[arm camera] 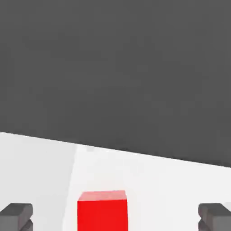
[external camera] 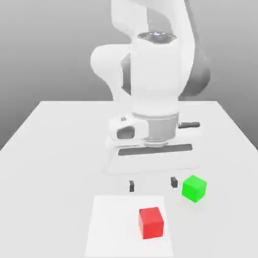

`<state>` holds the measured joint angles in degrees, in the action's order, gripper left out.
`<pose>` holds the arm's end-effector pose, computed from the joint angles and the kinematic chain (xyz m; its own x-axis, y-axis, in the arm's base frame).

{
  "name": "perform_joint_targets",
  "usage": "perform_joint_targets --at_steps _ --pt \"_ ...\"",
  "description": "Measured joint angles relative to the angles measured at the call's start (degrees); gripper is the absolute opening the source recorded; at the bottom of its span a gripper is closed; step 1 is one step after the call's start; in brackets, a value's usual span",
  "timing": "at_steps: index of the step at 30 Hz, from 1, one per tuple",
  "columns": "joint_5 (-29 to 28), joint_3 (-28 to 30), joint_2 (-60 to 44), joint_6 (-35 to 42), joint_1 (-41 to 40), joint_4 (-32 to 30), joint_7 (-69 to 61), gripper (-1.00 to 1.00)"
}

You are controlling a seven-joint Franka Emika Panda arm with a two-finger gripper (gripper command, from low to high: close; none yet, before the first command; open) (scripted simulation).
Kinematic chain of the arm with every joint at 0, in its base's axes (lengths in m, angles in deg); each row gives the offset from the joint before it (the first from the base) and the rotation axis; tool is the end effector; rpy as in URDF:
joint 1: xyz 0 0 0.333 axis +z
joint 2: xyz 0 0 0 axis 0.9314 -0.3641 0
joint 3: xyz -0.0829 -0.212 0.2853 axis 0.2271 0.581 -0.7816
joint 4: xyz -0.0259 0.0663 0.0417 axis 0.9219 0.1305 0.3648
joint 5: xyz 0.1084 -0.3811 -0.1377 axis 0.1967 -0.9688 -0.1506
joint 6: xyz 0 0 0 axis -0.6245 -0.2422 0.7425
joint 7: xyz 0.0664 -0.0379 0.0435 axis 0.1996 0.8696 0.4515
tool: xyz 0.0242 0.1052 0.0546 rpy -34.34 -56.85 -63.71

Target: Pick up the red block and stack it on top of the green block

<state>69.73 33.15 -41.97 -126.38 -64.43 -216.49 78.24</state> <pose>0.4507 0.0549 0.2440 0.8212 -0.5699 0.0311 -0.5693 -0.8217 -0.0256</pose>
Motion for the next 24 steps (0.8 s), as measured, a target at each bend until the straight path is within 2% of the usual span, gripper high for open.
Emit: perform_joint_targets --at_steps 6,7,14,19,24 --pt "-1.31 0.86 -12.46 -9.68 0.74 0.50 0.76 0.00" --pt "-1.48 1.02 -13.96 -10.95 0.87 0.72 0.89 -1.00" --pt "-1.62 0.97 -14.04 -11.01 0.80 0.73 1.02 -1.00" --pt "-0.40 0.30 -5.04 -3.35 0.39 -0.63 0.10 -1.00" --pt "2.13 -4.20 4.48 0.08 8.74 -6.67 5.76 -1.00"
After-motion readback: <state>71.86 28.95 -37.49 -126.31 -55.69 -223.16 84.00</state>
